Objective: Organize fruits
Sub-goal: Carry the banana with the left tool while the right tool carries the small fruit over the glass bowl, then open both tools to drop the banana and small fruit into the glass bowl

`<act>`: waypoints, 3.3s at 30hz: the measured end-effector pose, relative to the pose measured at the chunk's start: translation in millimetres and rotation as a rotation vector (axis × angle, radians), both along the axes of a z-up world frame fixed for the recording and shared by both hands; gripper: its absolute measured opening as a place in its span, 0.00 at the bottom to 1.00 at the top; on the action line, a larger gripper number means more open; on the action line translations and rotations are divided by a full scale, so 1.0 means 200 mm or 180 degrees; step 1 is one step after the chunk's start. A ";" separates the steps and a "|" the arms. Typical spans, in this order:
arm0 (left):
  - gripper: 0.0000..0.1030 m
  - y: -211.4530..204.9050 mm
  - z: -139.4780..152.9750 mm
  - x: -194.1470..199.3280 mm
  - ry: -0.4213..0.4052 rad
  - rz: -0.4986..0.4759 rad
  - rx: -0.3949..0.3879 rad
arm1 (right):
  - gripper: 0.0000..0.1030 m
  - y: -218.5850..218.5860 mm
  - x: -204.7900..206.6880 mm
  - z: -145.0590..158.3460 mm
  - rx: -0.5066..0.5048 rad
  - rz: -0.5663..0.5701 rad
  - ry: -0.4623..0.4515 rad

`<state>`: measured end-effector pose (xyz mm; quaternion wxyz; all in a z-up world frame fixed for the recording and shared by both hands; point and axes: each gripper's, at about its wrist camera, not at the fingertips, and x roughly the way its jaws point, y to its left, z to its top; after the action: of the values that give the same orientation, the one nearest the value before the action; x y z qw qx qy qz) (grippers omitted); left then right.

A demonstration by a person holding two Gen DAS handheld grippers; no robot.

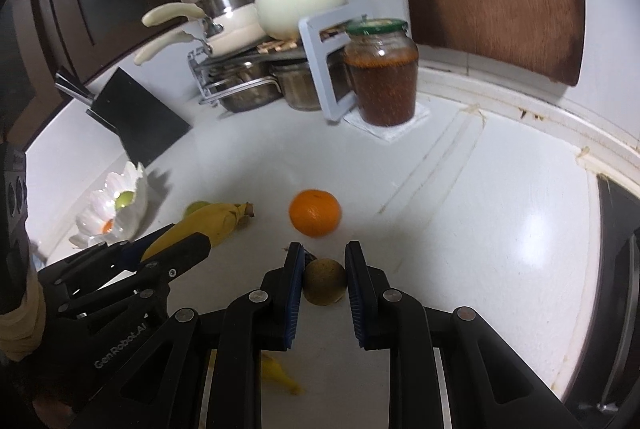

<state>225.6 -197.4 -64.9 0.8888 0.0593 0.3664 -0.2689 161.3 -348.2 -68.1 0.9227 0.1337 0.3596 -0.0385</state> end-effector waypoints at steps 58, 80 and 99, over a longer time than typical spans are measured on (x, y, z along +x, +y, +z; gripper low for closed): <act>0.27 1.34 0.21 0.27 -0.0485 0.1269 0.0116 | 0.22 1.33 0.68 0.22 -0.0076 0.1657 -0.0375; 0.27 1.32 -0.10 0.56 0.0051 0.1108 0.0349 | 0.22 1.36 0.91 -0.05 -0.0210 0.1664 0.0142; 0.53 1.31 0.05 0.44 -0.0254 0.1378 0.0566 | 0.38 1.29 0.85 0.06 -0.0205 0.1494 0.0003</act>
<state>314.3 63.7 -54.1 0.9308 0.0680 0.3574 -0.0362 330.6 -89.6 -56.7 0.9099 0.0168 0.3799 0.1656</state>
